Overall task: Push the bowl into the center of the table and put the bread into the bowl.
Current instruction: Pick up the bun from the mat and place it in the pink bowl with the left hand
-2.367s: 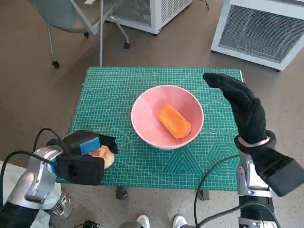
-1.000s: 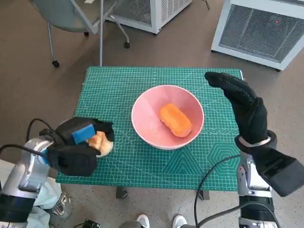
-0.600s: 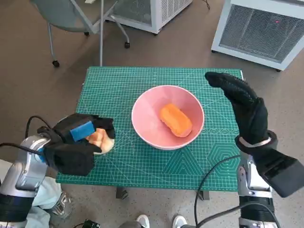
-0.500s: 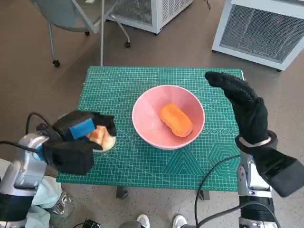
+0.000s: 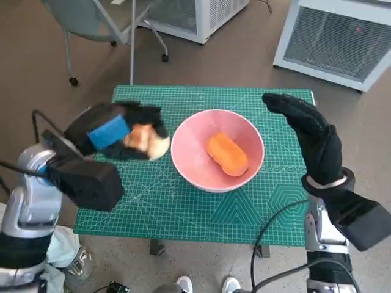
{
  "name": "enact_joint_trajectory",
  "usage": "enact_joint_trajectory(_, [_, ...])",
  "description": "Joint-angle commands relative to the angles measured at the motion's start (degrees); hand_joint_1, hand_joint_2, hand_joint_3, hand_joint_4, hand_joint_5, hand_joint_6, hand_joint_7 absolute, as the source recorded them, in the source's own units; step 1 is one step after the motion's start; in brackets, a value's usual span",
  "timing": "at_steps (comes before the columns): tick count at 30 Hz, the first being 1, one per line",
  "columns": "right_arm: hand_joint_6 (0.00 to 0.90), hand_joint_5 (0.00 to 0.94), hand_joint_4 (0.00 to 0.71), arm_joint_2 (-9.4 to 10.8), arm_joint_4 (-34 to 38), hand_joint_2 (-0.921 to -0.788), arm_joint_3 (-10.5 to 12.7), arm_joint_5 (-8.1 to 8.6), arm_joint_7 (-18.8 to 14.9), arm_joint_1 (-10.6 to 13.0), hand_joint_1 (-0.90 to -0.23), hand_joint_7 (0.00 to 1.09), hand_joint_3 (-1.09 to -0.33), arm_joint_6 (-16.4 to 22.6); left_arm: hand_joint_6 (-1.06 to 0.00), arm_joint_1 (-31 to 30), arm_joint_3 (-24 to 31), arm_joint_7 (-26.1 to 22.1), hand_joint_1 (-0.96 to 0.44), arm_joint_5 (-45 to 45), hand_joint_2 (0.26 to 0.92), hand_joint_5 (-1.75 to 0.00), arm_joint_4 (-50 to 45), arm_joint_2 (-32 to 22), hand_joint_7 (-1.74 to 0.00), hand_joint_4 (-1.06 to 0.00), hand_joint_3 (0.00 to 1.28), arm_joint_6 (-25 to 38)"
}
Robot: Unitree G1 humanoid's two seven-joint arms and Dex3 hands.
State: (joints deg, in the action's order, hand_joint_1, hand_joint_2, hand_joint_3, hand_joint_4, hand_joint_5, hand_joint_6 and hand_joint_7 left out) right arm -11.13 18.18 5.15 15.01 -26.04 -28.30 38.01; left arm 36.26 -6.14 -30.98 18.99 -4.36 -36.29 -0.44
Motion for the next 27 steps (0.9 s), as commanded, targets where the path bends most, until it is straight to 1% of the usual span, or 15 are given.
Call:
enact_joint_trajectory(1, [-0.001, 0.000, 0.047, -0.27, 0.69, -0.921, -0.15, -0.24, -0.87, 0.64, -0.658, 0.31, -0.801, 0.10, -0.64, 4.65, -2.23, 0.58, 0.00, 1.14, 0.902, -1.03, -1.23, 2.96, -1.16, -0.80, 0.05, 1.38])
enact_joint_trajectory(10, [-0.001, 0.000, 0.044, -0.48, 0.17, -0.921, 0.07, -0.74, -0.49, 1.41, -0.661, 0.30, -0.803, 0.35, -0.68, 11.23, -6.12, -0.69, 0.00, 2.58, 0.897, -1.08, 0.21, 6.71, -1.08, -0.80, 0.04, 1.84])
enact_joint_trajectory(11, [-0.001, 0.000, 0.044, -0.54, 0.00, -0.921, 0.13, -0.76, -0.42, 1.57, -0.661, 0.30, -0.803, 0.33, -0.68, 12.13, -6.72, -0.67, 0.00, 2.55, 0.897, -1.09, 1.03, 7.44, -1.07, -0.80, 0.04, 1.46])
enact_joint_trajectory(16, [-0.001, 0.000, 0.043, -0.72, -0.60, -0.921, 0.39, -0.80, -0.16, 2.07, -0.660, 0.30, -0.805, 0.16, -0.75, 14.84, -8.73, -0.10, 0.00, 2.83, 0.886, -1.17, 4.42, 10.05, -0.93, -0.79, 0.04, -0.57])
enact_joint_trajectory(20, [-0.001, 0.000, 0.042, -0.84, -1.55, -0.921, 0.59, -0.90, 0.19, 2.58, -0.659, 0.30, -0.806, -0.28, -0.79, 16.64, -10.73, 1.28, 0.00, 3.94, 0.882, -1.22, 8.42, 12.40, -0.85, -0.77, 0.05, -3.47])
enact_joint_trajectory(23, [-0.001, 0.000, 0.042, -0.92, -2.35, -0.921, 0.79, -1.20, 0.62, 2.98, -0.660, 0.30, -0.806, -0.57, -0.79, 17.82, -12.17, 2.62, 0.00, 4.95, 0.882, -1.23, 12.34, 13.92, -0.86, -0.76, 0.05, -6.48])
enact_joint_trajectory(24, [-0.001, 0.000, 0.042, -0.96, -2.55, -0.921, 0.83, -1.30, 0.77, 3.09, -0.660, 0.30, -0.807, -0.64, -0.77, 18.20, -12.57, 3.02, 0.00, 5.20, 0.883, -1.19, 13.67, 14.34, -0.91, -0.77, 0.05, -7.44])
enact_joint_trajectory(27, [-0.001, 0.000, 0.042, -1.05, -3.04, -0.921, 1.07, -1.58, 1.17, 3.36, -0.661, 0.30, -0.807, -0.82, -0.73, 19.62, -13.83, 4.23, 0.00, 5.98, 0.888, -1.15, 18.74, 15.68, -1.00, -0.77, 0.05, -10.40])
